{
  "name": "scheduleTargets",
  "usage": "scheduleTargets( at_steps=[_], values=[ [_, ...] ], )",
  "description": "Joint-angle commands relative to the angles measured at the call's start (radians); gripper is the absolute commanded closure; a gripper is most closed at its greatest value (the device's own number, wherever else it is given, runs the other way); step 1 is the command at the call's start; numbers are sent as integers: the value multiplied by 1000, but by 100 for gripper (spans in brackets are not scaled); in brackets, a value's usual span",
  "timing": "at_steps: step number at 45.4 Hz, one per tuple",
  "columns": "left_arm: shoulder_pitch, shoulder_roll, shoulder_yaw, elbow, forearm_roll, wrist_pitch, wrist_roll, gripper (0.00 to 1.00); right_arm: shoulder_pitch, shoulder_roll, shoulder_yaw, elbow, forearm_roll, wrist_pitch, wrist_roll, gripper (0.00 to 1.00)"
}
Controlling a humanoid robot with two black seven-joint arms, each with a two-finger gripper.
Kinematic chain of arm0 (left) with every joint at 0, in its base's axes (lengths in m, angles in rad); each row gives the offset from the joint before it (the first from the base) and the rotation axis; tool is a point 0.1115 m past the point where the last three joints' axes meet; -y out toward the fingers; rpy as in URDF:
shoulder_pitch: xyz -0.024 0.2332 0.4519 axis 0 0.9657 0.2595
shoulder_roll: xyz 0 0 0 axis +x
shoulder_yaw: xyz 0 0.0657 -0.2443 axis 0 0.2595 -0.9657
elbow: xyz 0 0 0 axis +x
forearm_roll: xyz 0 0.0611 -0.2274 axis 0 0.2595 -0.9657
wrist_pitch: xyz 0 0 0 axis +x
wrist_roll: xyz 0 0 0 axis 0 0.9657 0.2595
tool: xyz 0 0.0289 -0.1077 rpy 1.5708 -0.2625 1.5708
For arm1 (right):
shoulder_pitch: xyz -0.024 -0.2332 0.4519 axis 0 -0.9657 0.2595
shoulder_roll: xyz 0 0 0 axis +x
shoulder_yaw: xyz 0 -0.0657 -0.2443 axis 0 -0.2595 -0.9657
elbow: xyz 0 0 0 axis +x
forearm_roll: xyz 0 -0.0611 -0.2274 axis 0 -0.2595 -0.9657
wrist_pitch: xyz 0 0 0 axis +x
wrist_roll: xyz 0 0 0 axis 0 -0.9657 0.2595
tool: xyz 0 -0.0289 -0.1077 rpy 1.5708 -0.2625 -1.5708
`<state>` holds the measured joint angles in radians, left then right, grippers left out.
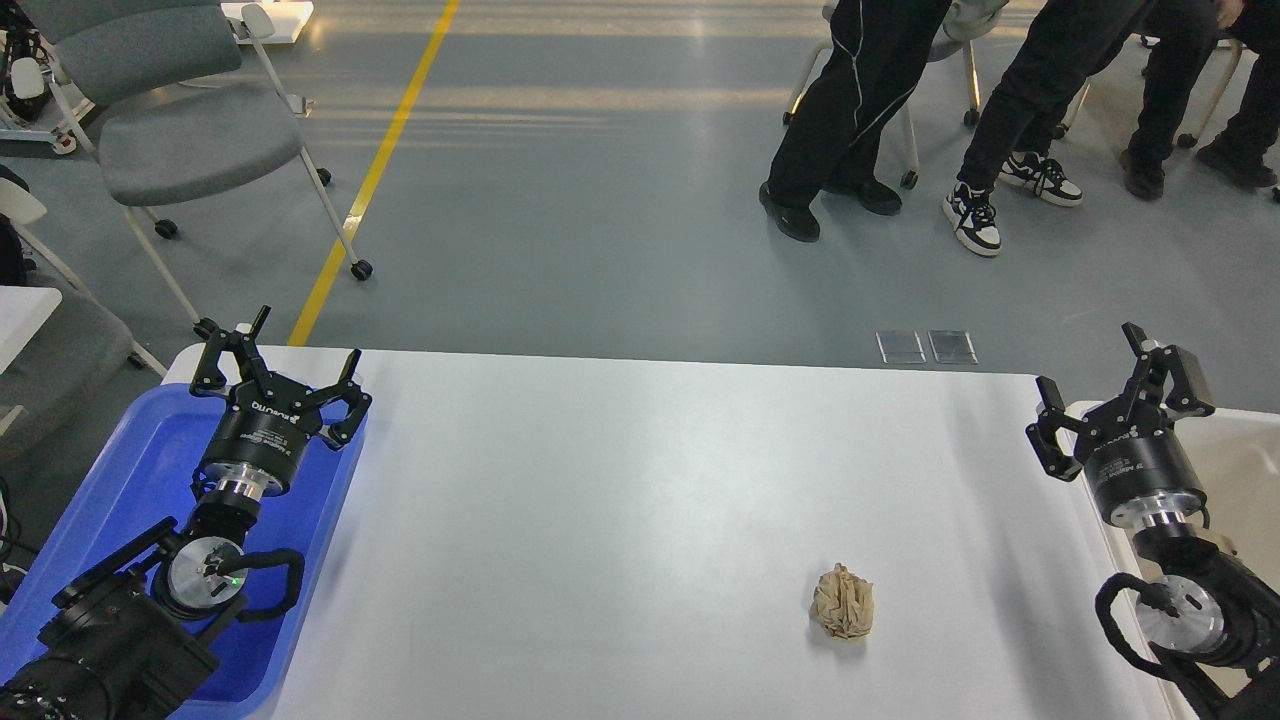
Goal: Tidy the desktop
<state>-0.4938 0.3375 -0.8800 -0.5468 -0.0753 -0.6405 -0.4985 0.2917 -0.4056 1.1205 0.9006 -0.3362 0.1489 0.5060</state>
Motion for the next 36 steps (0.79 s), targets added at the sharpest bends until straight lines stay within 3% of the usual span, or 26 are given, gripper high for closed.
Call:
scheduleTargets(
  at_steps=[1,6,25,32,36],
  values=[
    [0,0,1,1,2,-1,0,0,6,-1,15,12,5,-9,-75,0],
    [1,0,-1,1,0,-1,0,0,7,-7,21,41,51,-15,-164,0],
    [0,0,1,1,0,-1,0,0,12,-251,-133,268,45,-6,-191,0],
    [0,0,1,1,0,-1,0,0,33,-364,-182,374,10,3,-320,0],
    [0,0,1,-1,0,-1,0,0,61,-424,-229,447,-82,4,-334,0]
  ],
)
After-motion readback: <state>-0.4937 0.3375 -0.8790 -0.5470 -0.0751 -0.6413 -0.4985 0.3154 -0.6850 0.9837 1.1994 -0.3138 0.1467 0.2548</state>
